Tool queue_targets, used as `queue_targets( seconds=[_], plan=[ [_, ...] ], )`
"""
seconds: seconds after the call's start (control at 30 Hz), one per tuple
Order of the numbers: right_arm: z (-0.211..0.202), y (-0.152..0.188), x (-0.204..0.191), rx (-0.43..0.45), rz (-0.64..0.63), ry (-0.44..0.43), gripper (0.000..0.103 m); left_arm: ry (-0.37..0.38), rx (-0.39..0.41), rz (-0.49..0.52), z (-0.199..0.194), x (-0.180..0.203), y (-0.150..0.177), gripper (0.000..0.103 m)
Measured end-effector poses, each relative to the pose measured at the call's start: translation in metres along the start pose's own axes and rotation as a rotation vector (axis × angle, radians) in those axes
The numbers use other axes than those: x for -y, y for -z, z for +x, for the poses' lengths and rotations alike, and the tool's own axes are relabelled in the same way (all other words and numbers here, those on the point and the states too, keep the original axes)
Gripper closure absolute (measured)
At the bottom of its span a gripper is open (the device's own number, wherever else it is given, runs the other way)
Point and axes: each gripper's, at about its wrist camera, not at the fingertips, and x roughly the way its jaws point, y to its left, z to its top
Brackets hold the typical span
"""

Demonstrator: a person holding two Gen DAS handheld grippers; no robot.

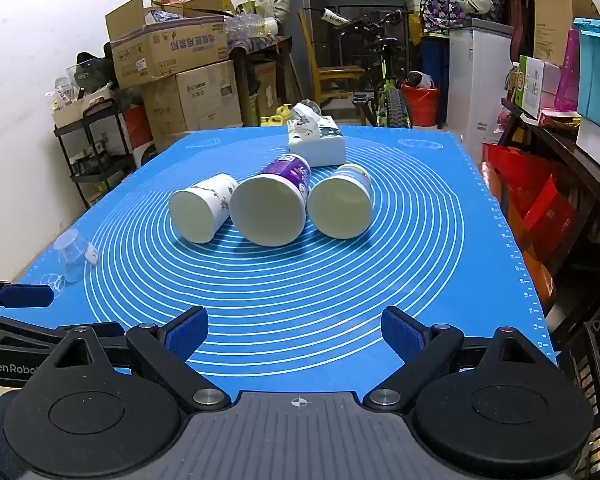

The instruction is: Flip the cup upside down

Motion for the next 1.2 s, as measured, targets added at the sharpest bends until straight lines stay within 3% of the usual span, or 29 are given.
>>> queue_targets(
  seconds=[1.2],
  plan=[
    [0.0012,-0.0004,0.0015,-0.009,-0.01,0.009,0.009,0.026,-0.025,0.003,0.0045,0.0043,0.0012,0.007]
  ],
)
